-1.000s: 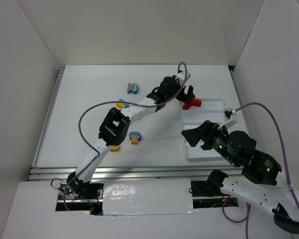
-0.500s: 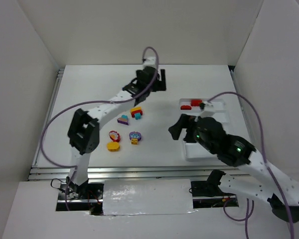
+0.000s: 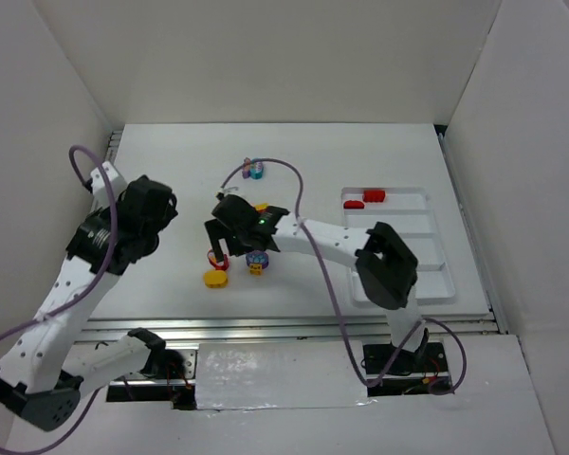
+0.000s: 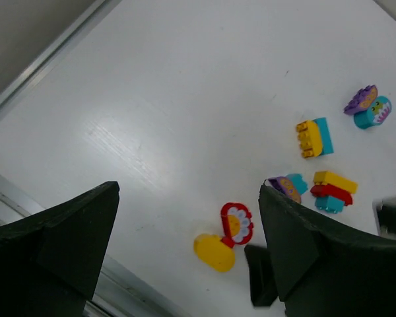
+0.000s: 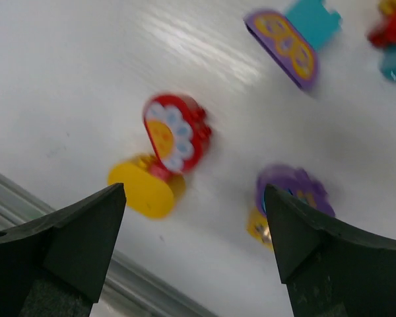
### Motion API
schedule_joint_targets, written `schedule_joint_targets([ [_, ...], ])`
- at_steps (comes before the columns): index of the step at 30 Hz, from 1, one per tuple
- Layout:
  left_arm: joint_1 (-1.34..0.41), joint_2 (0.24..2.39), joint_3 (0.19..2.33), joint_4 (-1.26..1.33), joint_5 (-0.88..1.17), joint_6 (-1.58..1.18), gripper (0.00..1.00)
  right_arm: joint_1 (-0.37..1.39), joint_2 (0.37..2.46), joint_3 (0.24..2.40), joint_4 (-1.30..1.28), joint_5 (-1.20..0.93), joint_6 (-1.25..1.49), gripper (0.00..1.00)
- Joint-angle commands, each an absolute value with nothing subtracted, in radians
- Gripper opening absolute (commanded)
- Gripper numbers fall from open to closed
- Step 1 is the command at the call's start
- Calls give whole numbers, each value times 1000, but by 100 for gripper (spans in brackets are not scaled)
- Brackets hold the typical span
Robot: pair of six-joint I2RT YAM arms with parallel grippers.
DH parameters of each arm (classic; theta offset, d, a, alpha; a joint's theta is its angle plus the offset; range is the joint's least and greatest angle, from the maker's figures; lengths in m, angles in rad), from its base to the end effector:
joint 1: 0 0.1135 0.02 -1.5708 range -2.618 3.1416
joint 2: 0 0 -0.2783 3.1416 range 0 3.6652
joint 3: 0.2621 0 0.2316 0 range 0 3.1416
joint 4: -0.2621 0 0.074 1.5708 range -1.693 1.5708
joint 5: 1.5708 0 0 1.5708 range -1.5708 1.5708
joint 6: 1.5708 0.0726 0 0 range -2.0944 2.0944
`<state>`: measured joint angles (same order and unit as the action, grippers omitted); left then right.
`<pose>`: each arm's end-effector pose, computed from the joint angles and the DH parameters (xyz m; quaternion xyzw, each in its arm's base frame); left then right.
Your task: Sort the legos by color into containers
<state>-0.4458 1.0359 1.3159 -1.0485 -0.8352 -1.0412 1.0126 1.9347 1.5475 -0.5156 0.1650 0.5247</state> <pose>0.1719 -0.0225 0.3871 -0.3982 0.7580 0.0332 0.5155 0.2427 0.3661 0.2304 -0.2012 0.9202 0.1711 0.2890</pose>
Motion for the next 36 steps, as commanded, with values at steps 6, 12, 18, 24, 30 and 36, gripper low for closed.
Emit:
schedule_joint_targets([
  [6,-436,689,1109,-1078,-943,-839,99,1038,2236,1956,-586,126,430,89],
  [12,-434,493,976,-924,-908,-727,99,1042,2359,2077,-643,164,411,83],
  [18,-433,514,974,-922,-902,-718,100,1042,2341,2007,-621,169,425,73],
  [24,-433,529,971,-907,-881,-698,100,1046,2341,1983,-632,186,426,69],
  [30,-433,517,963,-894,-871,-689,99,1045,2344,1994,-638,210,417,48],
  [36,-433,531,962,-885,-858,-678,99,1042,2278,1986,-623,290,411,7],
])
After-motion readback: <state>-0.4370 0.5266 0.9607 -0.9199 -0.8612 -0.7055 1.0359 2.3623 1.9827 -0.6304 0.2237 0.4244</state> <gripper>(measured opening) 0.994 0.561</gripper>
